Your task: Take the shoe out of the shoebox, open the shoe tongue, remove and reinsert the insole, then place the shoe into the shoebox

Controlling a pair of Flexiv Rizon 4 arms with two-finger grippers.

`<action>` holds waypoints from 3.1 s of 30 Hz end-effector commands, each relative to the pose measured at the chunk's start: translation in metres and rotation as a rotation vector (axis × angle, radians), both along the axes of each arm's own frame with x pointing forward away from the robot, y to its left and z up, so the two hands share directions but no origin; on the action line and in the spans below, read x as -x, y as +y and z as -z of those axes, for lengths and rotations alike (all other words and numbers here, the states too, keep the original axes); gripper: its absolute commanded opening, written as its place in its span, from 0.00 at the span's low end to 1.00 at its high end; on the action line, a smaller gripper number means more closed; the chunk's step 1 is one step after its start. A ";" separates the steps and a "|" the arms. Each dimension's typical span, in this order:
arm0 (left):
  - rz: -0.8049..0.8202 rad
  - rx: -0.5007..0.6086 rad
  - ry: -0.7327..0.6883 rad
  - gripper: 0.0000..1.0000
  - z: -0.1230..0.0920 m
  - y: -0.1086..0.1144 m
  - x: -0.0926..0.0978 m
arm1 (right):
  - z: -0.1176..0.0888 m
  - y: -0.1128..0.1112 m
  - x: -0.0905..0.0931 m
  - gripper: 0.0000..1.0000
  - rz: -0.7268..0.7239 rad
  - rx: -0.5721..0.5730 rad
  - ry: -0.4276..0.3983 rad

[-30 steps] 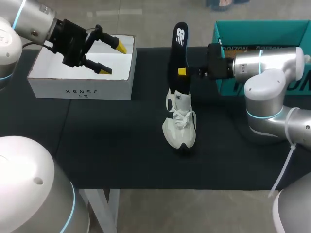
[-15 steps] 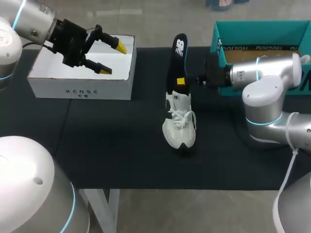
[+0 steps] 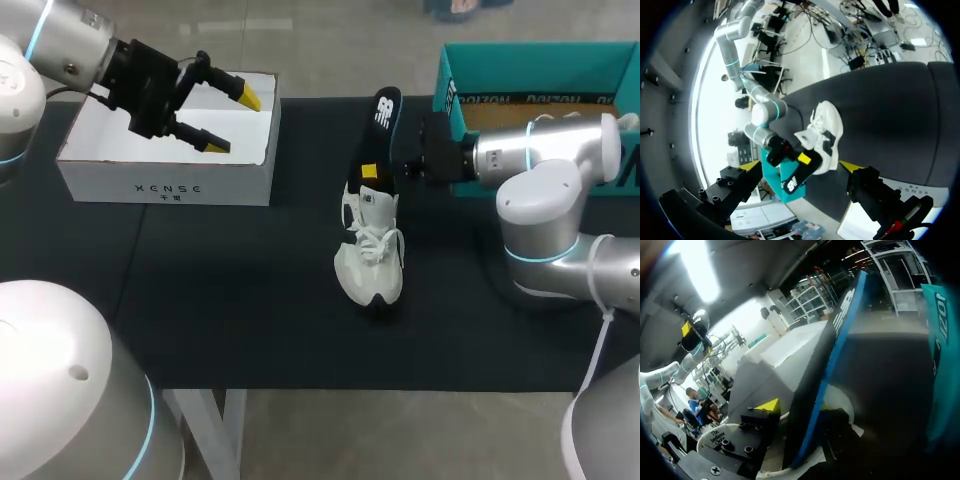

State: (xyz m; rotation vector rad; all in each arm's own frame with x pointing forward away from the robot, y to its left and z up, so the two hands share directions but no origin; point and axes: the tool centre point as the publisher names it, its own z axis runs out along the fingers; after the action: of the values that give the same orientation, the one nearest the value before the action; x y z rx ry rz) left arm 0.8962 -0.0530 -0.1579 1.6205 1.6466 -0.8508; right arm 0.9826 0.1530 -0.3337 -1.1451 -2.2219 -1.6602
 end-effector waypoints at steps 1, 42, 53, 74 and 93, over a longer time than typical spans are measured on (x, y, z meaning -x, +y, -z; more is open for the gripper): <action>0.000 -0.004 -0.001 1.00 -0.001 0.000 0.000 | -0.006 0.002 -0.016 0.44 -0.001 0.014 -0.011; 0.000 -0.004 -0.001 1.00 -0.001 0.000 0.000 | -0.008 0.002 -0.005 0.00 0.064 0.053 -0.036; 0.000 -0.004 -0.001 1.00 -0.001 0.000 0.000 | 0.020 0.014 0.033 0.00 0.009 0.054 0.059; 0.000 -0.004 -0.001 1.00 -0.001 0.000 0.000 | -0.004 0.007 0.001 0.00 0.086 0.071 -0.010; 0.000 -0.004 -0.001 1.00 -0.001 0.000 0.000 | 0.015 0.009 0.034 0.46 0.059 0.065 0.059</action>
State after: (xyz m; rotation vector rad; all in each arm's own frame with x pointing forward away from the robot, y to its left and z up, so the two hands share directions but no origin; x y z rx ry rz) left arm 0.8961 -0.0530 -0.1578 1.6207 1.6467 -0.8507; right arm 0.9500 0.1620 -0.3515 -1.2604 -2.2345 -1.5614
